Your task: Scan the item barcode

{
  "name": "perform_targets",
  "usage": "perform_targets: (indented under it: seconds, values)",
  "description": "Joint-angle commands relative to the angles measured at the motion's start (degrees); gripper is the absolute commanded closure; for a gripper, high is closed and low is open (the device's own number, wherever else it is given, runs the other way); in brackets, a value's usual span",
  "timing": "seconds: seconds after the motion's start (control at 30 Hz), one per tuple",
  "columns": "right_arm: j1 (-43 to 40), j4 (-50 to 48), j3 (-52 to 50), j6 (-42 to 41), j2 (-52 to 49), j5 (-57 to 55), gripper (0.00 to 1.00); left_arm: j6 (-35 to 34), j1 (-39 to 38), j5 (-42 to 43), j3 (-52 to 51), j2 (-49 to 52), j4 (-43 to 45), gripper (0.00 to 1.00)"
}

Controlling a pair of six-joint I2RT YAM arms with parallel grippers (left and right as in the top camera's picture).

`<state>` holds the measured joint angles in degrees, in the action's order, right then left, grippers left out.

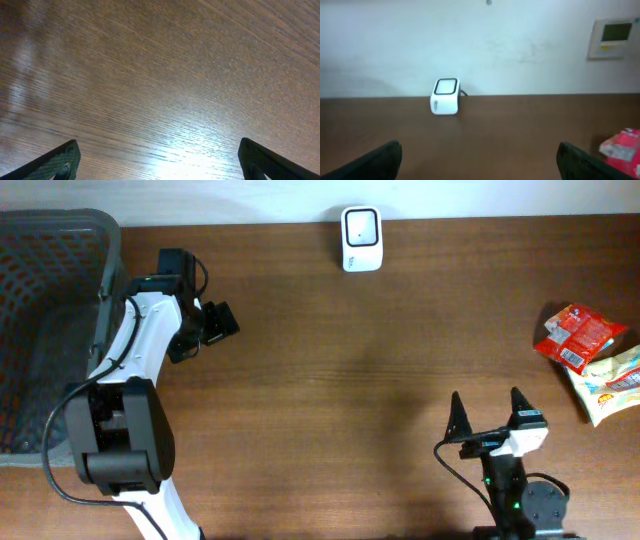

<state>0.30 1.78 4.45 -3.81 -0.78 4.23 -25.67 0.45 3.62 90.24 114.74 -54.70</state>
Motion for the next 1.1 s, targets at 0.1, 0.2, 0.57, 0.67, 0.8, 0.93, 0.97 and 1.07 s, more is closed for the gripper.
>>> perform_targets:
  seconds: [0.1,0.2,0.57,0.67,0.8,0.93,0.97,1.07]
  values:
    - [2.80,-4.28,-4.13,0.57,0.59,1.16,0.02,0.94,0.09,-0.02,0.72,-1.36,-0.07,0.01]
    - [2.80,-0.61,-4.13,0.37,0.59,1.53,0.02,0.94,0.09,-0.02,0.72,-1.36,-0.07,0.01]
    - [2.80,2.08,-4.13,0.39,0.57,2.84,0.02,0.94,0.09,-0.02,0.72,-1.36,-0.07,0.01]
    - [2.80,2.08,-4.13,0.39,0.57,2.84,0.02,0.94,0.09,-0.02,0.72,-1.36,-0.07,0.01]
    - [2.80,2.08,-4.13,0.39,0.57,2.84,0.02,0.94,0.09,-0.02,0.72,-1.36,-0.07,0.01]
    - [2.80,2.08,-4.13,0.39,0.57,2.82,0.02,0.94,0.09,-0.02,0.72,-1.36,-0.07,0.01]
    - [2.80,2.08,-4.13,0.42,0.57,2.82,0.02,0.94,0.09,-0.02,0.72,-1.36,-0.07,0.01]
    - [2.80,2.08,-4.13,0.39,0.57,2.84,0.02,0.96,0.11,-0.07,0.72,-1.36,-1.01,0.01]
